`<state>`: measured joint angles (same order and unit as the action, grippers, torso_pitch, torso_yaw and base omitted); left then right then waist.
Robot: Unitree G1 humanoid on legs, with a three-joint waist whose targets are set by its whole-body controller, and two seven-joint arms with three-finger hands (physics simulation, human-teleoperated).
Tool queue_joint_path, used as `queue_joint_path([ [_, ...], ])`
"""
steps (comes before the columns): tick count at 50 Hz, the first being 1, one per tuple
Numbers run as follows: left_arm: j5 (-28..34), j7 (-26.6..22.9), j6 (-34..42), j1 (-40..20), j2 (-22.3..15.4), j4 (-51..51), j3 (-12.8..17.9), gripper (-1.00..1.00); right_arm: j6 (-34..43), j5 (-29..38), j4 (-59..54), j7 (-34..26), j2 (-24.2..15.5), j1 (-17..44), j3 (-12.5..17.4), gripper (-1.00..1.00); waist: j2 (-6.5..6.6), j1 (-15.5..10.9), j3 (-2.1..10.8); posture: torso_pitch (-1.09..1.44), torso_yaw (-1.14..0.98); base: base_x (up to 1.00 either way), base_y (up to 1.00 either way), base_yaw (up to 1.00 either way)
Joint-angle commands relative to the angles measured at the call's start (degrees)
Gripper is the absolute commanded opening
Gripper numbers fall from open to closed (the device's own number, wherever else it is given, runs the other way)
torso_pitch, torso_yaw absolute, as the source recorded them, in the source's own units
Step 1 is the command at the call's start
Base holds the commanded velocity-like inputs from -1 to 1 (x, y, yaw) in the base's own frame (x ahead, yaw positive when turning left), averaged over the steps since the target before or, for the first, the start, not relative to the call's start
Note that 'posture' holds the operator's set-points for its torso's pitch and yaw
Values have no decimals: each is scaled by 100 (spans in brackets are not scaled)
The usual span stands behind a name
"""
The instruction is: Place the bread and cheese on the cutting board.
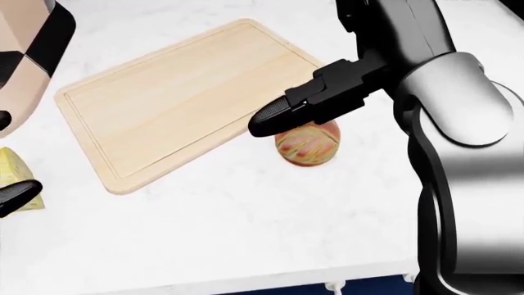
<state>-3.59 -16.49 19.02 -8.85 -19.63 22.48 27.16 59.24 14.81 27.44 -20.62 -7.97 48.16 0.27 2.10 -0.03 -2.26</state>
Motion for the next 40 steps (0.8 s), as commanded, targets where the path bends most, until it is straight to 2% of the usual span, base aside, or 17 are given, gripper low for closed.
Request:
queue_joint_path([
  [1,45,-20,-247,-114,-79,146,77,27,-176,18,135,35,-27,169,41,100,28,2,135,0,0,0,0,0],
  [16,646,-33,-956,-26,33,-348,-137,29,-212,13,117,40,-8,153,38,100,7,-6,132,0,0,0,0,0],
  [23,816,-110,-1004,41,97,-277,-176,29,-200,9,134,28,-22,174,48,100,-1,-8,134,0,0,0,0,0],
  [30,928,-116,-1164,24,104,-451,-185,19,-202,11,124,33,-18,181,37,100,-1,-12,133,0,0,0,0,0],
  [32,938,-109,-1159,13,100,-460,-180,4,-176,15,134,28,-23,206,38,100,0,-14,136,0,0,0,0,0],
  [35,941,-93,-1194,1,93,-509,-173,-59,-174,18,128,32,-18,208,32,100,1,-13,137,0,0,0,0,0],
  [36,924,-103,-1217,10,94,-510,-170,-100,-180,18,125,32,-17,202,31,100,2,-12,138,0,0,0,0,0],
  [40,914,-12,-1164,-39,68,-435,-110,-100,-166,23,144,27,-20,202,34,100,5,-8,142,0,0,0,0,0],
])
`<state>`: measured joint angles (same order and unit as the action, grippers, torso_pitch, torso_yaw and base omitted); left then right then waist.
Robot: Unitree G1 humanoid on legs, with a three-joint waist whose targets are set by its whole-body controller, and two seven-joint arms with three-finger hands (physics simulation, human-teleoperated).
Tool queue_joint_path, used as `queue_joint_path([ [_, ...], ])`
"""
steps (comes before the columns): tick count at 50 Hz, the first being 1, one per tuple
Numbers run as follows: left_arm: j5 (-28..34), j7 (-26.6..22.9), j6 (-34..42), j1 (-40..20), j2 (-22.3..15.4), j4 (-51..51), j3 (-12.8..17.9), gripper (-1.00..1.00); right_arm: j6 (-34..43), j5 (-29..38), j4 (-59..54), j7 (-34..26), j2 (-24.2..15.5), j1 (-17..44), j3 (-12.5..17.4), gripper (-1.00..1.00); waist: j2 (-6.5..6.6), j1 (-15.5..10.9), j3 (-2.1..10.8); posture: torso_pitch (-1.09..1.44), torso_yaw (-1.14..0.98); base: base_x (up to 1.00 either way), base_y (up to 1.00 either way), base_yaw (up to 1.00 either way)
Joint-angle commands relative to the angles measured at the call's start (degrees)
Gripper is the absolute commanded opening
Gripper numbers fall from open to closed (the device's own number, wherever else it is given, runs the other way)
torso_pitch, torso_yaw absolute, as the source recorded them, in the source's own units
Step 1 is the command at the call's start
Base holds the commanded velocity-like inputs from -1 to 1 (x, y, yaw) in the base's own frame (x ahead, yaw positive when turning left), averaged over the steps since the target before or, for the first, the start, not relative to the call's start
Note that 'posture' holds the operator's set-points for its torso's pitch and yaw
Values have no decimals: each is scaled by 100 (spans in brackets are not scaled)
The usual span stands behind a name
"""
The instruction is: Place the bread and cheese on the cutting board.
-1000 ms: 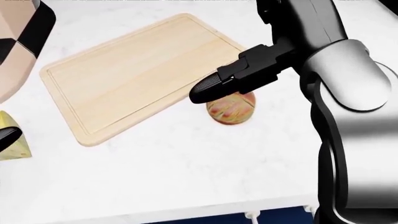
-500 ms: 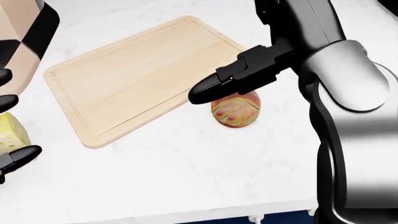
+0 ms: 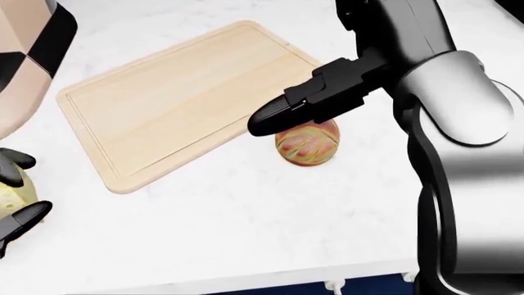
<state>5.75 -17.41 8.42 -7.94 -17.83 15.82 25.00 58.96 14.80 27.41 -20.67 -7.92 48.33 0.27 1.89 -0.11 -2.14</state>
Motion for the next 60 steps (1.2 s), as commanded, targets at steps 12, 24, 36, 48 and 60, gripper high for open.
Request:
queue_joint_path([
  [12,-209,-97,971,-209,-163,1509,187,-100,-39,-17,285,47,-85,172,94,100,30,15,135,0,0,0,0,0],
  [24,-68,-185,3478,-959,-513,3499,-63,-100,38,-97,396,110,-164,151,150,100,40,-1,86,0,0,0,0,0],
  [36,124,-184,5087,-2731,-869,3574,-991,-100,127,-151,455,141,-226,165,172,100,-26,-13,53,0,0,0,0,0],
  [48,932,-265,5557,-4432,-185,2402,-2171,-100,364,-178,657,114,-372,213,254,100,-121,-40,45,0,0,0,0,0],
  [60,1216,-104,4785,-5339,640,299,-2391,-100,315,-217,608,149,-402,206,254,100,-201,-42,70,0,0,0,0,0],
])
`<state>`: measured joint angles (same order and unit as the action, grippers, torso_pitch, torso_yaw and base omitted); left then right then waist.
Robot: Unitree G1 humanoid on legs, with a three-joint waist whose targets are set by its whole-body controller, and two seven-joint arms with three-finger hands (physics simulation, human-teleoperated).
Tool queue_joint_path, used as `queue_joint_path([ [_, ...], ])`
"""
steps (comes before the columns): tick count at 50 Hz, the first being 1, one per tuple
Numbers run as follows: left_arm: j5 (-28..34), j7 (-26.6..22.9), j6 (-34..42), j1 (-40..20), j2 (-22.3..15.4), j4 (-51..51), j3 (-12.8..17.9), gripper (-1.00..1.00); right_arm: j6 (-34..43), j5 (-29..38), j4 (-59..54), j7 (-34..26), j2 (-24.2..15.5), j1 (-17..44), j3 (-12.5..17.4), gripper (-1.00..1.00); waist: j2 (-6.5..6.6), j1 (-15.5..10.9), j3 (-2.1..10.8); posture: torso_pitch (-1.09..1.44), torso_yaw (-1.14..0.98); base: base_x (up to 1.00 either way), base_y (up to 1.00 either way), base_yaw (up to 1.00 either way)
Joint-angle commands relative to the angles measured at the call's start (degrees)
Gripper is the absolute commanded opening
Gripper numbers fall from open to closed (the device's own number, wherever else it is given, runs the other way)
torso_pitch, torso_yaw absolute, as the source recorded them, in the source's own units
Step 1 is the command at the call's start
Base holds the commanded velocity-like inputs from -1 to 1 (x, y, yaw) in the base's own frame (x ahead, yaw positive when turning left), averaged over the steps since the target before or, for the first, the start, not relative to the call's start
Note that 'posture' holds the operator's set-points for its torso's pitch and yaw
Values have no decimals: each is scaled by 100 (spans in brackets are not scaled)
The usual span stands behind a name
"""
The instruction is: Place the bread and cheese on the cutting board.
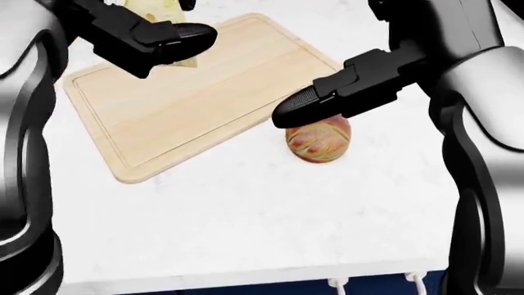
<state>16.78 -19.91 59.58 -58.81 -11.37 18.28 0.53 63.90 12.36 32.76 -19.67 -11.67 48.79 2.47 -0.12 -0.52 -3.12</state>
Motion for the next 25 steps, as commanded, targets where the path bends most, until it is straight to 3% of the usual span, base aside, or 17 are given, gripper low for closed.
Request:
queue_joint_path([
  [1,162,175,-387,-327,33,-99,19,-100,-172,25,80,44,-33,161,34,100,-6,1,172,0,0,0,0,0],
  [5,463,327,-879,-539,87,-813,-113,-100,-149,18,105,48,-25,163,34,100,-33,0,182,0,0,0,0,0],
  [15,675,790,-1939,-746,352,-2451,26,-100,-195,-2,58,73,10,155,15,100,-47,11,207,0,0,0,0,0],
  [25,242,1905,-3591,-1070,481,-4959,166,-100,-290,-33,-20,98,24,151,18,100,-64,2,243,0,0,0,0,0],
])
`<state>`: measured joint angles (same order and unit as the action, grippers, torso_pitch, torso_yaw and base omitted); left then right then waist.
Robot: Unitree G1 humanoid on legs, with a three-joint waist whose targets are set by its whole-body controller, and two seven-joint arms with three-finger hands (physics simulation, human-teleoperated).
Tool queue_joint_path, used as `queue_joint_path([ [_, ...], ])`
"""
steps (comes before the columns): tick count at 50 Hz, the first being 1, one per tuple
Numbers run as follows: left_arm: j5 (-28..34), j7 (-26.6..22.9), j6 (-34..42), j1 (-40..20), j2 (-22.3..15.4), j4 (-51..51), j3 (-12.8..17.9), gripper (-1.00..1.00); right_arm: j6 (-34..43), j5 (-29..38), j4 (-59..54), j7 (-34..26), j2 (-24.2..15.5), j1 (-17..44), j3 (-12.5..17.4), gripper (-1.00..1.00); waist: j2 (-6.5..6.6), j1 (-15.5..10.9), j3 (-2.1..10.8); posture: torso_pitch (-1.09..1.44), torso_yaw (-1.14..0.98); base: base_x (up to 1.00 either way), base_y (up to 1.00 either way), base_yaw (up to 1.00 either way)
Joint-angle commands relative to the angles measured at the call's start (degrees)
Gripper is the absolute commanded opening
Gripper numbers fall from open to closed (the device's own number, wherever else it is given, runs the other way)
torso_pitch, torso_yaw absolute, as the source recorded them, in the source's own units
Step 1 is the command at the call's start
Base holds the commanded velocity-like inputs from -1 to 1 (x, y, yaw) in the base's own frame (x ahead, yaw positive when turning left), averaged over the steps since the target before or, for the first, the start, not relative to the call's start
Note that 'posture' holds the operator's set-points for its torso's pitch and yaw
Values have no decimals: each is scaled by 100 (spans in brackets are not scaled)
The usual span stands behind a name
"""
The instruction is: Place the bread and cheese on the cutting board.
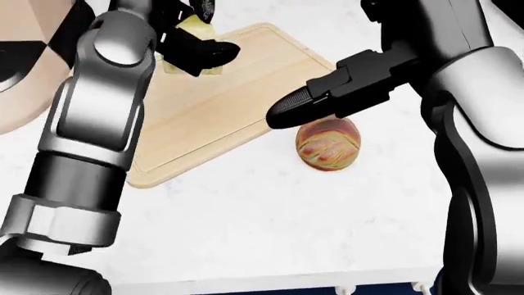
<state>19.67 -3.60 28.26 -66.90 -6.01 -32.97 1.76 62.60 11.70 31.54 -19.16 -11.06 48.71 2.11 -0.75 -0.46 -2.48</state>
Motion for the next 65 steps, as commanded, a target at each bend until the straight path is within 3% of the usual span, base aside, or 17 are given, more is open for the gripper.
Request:
queue_joint_path([
  [1,-75,329,-539,-260,-49,66,33,-100,-149,36,100,50,-32,170,42,100,2,-2,184,0,0,0,0,0],
  [5,-105,784,-1026,-399,-51,-786,29,-100,-164,46,76,45,-17,167,27,100,1,5,198,0,0,0,0,0],
  [13,-190,1009,-1289,-526,-72,-1211,25,-100,-185,34,64,35,-33,152,54,100,6,13,201,0,0,0,0,0],
  [14,-198,1007,-1289,-512,-70,-1209,20,-74,-176,35,74,35,-34,148,52,100,7,14,201,0,0,0,0,0],
  [15,-194,1011,-1294,-489,-73,-1209,10,-1,-179,35,74,35,-34,147,50,100,9,15,201,0,0,0,0,0],
  [16,-202,996,-1282,-453,-71,-1174,8,100,-179,36,72,36,-31,146,48,100,12,16,200,0,0,0,0,0],
  [24,-338,879,-1103,-573,-176,-984,75,100,-207,53,23,35,-11,149,24,100,36,21,210,0,0,0,0,0],
  [32,-441,622,-564,-532,-298,-113,117,100,-200,66,41,31,5,139,29,100,53,21,197,0,0,0,0,0],
  [41,-502,-2,803,190,-334,2583,39,100,-127,60,105,35,-6,159,49,100,80,33,164,0,0,0,0,0],
  [43,-537,-61,876,309,-397,2833,153,100,-194,48,67,50,2,126,49,100,87,31,156,0,0,0,0,0],
  [47,-627,-228,1534,765,-455,4257,286,100,-178,53,58,52,-7,140,33,100,106,44,158,0,0,0,0,0],
  [51,-517,-425,1801,1256,-746,5433,231,100,-139,65,100,33,-20,143,33,100,120,61,135,0,0,0,0,0],
  [55,-702,-584,2368,1535,-803,6184,556,100,-164,80,47,43,-9,156,12,100,127,46,121,0,0,0,0,0],
  [65,-1289,-365,3007,2130,-1154,7257,978,100,-128,126,64,7,0,161,-2,100,157,45,123,0,0,0,0,0],
])
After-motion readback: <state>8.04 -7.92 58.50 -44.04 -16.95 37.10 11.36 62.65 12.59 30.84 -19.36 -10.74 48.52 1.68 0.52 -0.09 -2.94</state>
